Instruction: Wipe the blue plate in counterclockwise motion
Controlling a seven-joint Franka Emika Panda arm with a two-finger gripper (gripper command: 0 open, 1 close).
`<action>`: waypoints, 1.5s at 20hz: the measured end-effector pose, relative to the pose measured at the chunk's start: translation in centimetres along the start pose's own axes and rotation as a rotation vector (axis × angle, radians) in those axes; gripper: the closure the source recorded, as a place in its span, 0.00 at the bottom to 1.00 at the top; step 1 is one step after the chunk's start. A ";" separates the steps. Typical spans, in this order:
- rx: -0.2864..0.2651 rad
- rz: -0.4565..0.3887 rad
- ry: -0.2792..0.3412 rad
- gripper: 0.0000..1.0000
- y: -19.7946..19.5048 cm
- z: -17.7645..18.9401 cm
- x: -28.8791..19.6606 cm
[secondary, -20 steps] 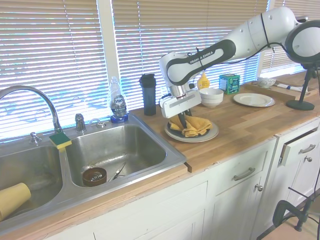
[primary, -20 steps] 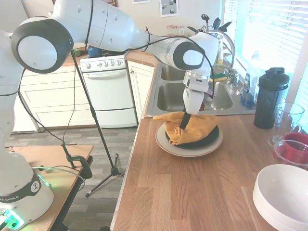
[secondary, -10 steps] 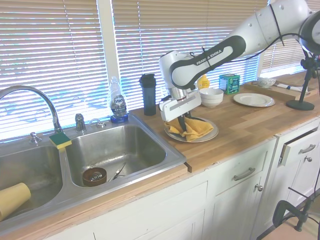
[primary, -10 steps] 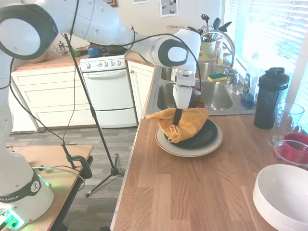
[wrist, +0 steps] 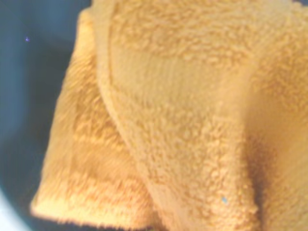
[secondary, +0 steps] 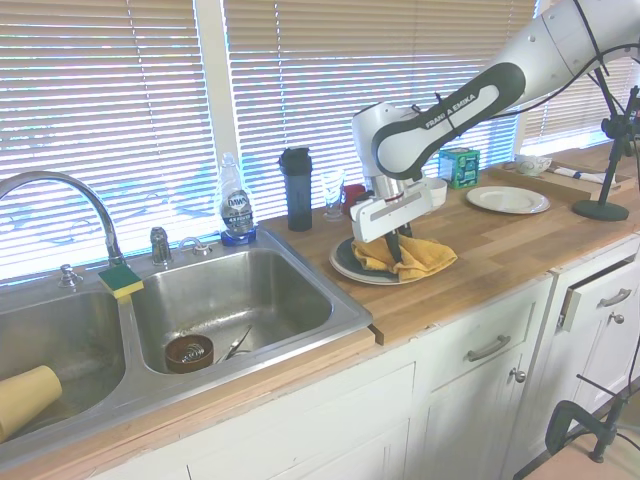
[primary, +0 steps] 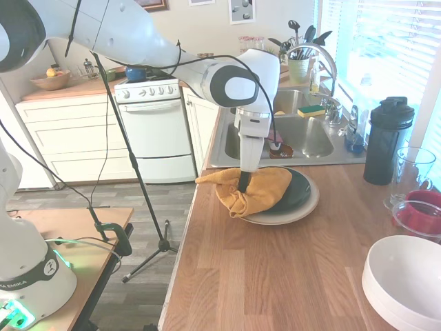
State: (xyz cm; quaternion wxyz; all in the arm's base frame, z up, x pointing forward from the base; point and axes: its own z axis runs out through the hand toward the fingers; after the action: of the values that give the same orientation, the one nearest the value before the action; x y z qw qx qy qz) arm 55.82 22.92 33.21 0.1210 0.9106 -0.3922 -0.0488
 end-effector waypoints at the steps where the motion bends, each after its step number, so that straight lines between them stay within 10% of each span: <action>1: -0.003 0.009 -0.009 1.00 -0.2 0.0 0.7; 13: 0.019 0.008 -0.074 1.00 -0.4 -0.9 4.8; 30: 0.168 0.094 -0.220 1.00 13.2 -3.7 17.3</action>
State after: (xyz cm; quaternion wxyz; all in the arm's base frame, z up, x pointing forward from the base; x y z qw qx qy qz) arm 59.15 2.25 40.27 0.0029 0.8874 -0.4478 -0.1095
